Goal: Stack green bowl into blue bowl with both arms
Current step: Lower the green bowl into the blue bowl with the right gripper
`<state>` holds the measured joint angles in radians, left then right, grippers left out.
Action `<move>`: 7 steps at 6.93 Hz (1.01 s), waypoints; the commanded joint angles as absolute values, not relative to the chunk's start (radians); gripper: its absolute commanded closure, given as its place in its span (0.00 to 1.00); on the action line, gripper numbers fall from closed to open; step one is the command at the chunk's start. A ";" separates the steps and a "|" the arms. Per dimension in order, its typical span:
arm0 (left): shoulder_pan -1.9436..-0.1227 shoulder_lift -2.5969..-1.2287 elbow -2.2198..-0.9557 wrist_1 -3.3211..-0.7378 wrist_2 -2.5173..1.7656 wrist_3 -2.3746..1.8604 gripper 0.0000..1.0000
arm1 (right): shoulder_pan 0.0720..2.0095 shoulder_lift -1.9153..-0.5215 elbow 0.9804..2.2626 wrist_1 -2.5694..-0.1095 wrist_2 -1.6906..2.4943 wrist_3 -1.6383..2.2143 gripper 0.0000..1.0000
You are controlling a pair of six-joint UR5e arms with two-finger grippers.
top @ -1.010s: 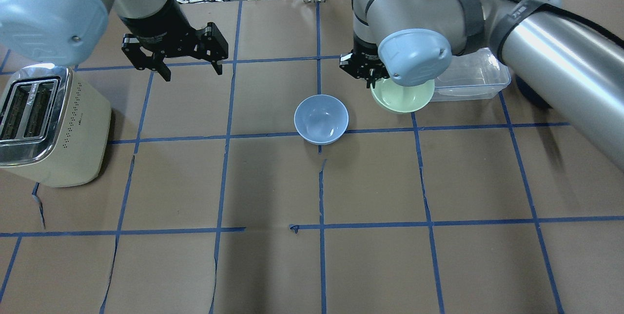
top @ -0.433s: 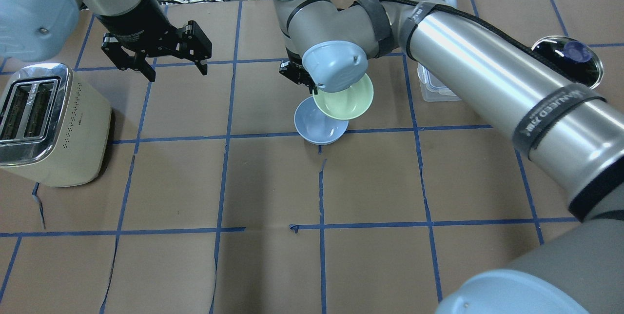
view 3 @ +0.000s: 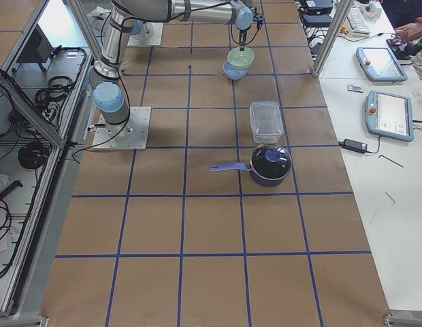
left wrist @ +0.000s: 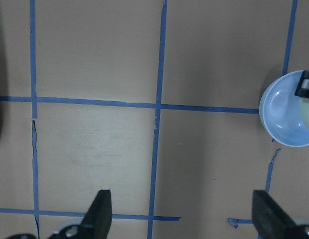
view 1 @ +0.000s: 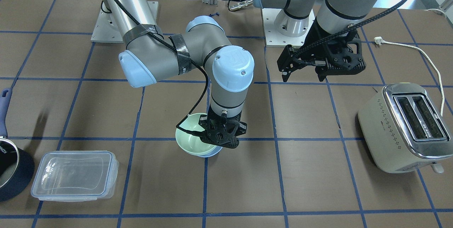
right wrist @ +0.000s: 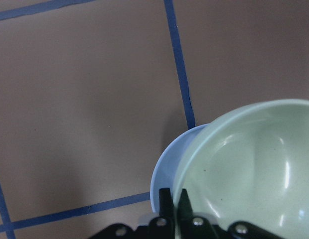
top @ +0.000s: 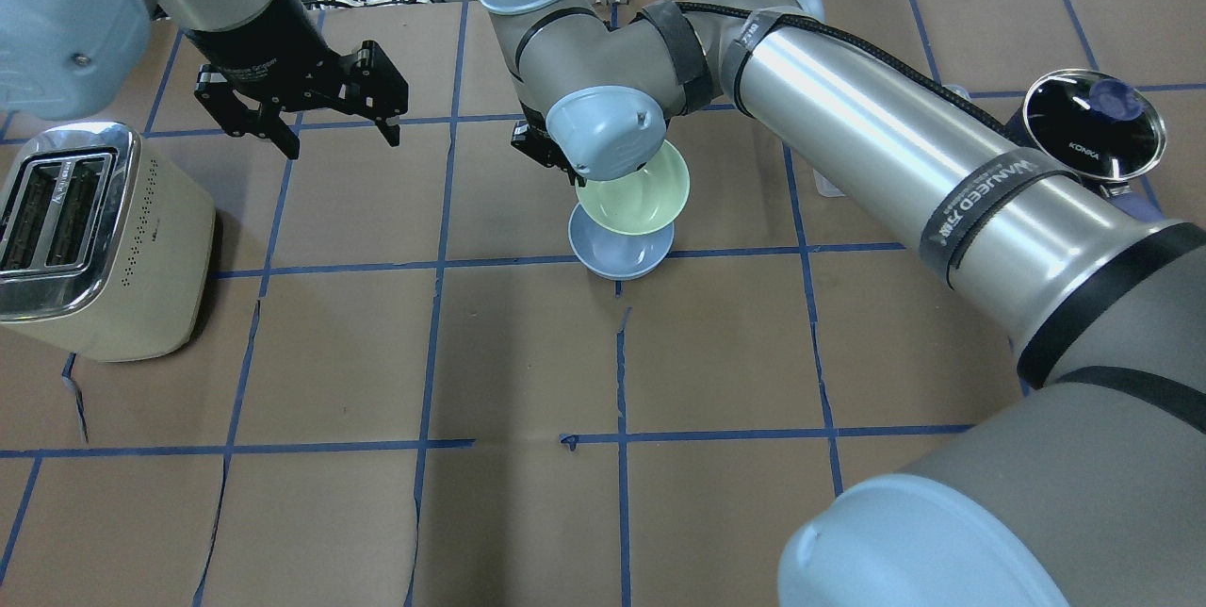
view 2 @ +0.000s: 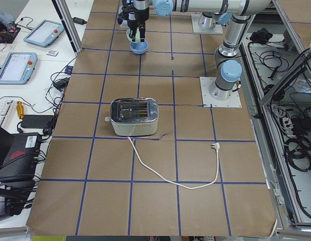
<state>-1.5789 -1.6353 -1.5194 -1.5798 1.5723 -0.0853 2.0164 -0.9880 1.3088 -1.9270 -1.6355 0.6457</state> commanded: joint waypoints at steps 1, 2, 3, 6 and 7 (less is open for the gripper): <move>-1.577 -1.634 -1.522 -1.580 1.572 -0.084 0.00 | 2.017 -0.971 1.310 -1.922 -1.634 0.647 1.00; -1.577 -1.632 -1.523 -1.580 1.572 -0.084 0.00 | 2.017 -0.971 1.310 -1.919 -1.632 0.646 1.00; -1.575 -1.632 -1.523 -1.580 1.572 -0.084 0.00 | 2.017 -0.971 1.312 -1.919 -1.629 0.647 1.00; -1.575 -1.631 -1.529 -1.580 1.572 -0.081 0.00 | 2.019 -0.965 1.313 -1.930 -1.632 0.635 0.04; -1.578 -1.628 -1.531 -1.582 1.572 -0.081 0.00 | 2.019 -0.966 1.310 -1.930 -1.632 0.646 0.00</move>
<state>-1.5760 -1.6299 -1.5289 -1.5804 1.5723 -0.0819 2.0186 -0.9670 1.3123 -1.9250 -1.6310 0.6416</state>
